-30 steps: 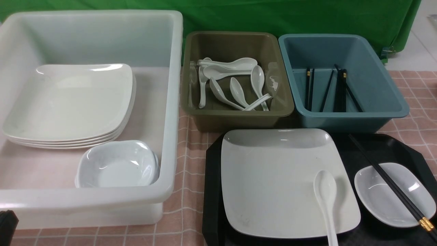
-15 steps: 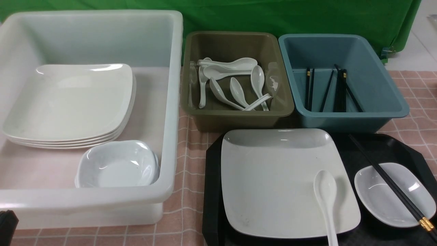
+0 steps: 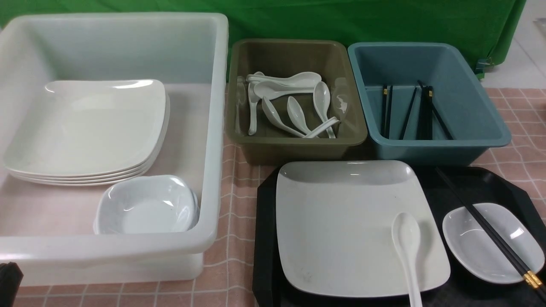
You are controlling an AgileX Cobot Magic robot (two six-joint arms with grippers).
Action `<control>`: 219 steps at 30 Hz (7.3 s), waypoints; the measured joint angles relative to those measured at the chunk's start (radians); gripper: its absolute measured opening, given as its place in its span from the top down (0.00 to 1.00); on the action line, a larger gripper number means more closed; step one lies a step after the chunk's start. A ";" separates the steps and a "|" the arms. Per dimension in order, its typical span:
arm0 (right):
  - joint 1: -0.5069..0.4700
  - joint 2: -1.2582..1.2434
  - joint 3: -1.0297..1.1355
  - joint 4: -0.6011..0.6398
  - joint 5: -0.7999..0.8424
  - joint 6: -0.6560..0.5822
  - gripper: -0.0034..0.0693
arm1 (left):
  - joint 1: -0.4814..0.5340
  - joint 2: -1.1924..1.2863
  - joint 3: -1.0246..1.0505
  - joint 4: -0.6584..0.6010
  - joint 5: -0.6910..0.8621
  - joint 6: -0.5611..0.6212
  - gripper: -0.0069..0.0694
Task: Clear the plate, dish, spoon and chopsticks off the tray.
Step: Use the right arm to grab a pair of chopsticks from the plate, then use the right arm to put the chopsticks into the small storage box on the right, then use the right arm to grab a soup spoon from the plate, then use the right arm to put the soup spoon into the small storage box in the middle, then use the right arm to grab a small plate from the dinner plate
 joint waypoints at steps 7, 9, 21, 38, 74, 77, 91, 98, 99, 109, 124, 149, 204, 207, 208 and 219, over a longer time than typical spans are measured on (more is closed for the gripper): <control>0.000 0.508 -0.211 -0.195 0.483 -0.057 0.91 | 0.000 0.000 0.000 0.000 0.000 0.000 0.90; 0.000 0.668 -0.244 -0.239 0.528 -0.051 0.86 | 0.000 0.000 0.000 0.000 0.000 0.000 0.90; 0.000 1.186 -0.487 -0.287 0.557 -0.253 0.26 | 0.000 0.000 0.000 0.000 0.000 0.000 0.90; 0.002 1.440 -0.540 -0.407 0.483 -0.378 0.36 | 0.000 0.000 0.000 0.000 0.000 0.001 0.90; 0.108 1.356 -0.953 -0.061 0.023 -0.294 0.71 | 0.000 0.000 0.000 0.000 0.000 0.000 0.90; 0.108 1.462 -0.953 -0.061 -0.135 -0.276 0.71 | 0.000 0.000 0.000 0.000 0.000 0.000 0.90; 0.108 1.661 -0.952 -0.059 -0.076 -0.156 0.43 | 0.000 0.000 0.000 0.000 0.000 0.000 0.90; 0.108 1.464 -0.952 -0.059 0.307 -0.201 0.71 | 0.000 0.000 0.000 0.000 0.000 0.000 0.90; 0.108 1.412 -0.954 -0.058 0.439 -0.213 0.79 | 0.000 0.000 0.000 0.000 0.000 0.000 0.90; 0.271 1.136 -0.694 -0.058 0.787 -0.072 0.83 | 0.000 0.000 0.000 0.000 0.000 0.000 0.90; 0.387 1.320 -0.506 -0.209 0.481 0.160 0.35 | 0.000 0.000 0.000 0.000 0.000 0.000 0.90; 0.378 1.432 -0.554 -0.239 0.358 0.187 0.79 | 0.000 0.000 0.000 0.000 0.000 0.000 0.90; 0.378 0.764 -0.814 -0.300 0.903 -0.105 0.91 | 0.000 0.000 0.000 0.000 0.001 0.002 0.90; 0.378 0.650 -0.630 -0.300 0.900 -0.051 0.90 | 0.000 0.000 0.000 0.000 0.001 0.012 0.90; 0.378 0.637 -0.604 -0.300 0.900 -0.049 0.90 | 0.000 0.000 0.000 0.000 0.001 0.013 0.90; 0.378 0.784 -0.248 -0.374 0.606 -0.085 0.45 | 0.000 0.000 0.000 0.000 0.001 0.022 0.90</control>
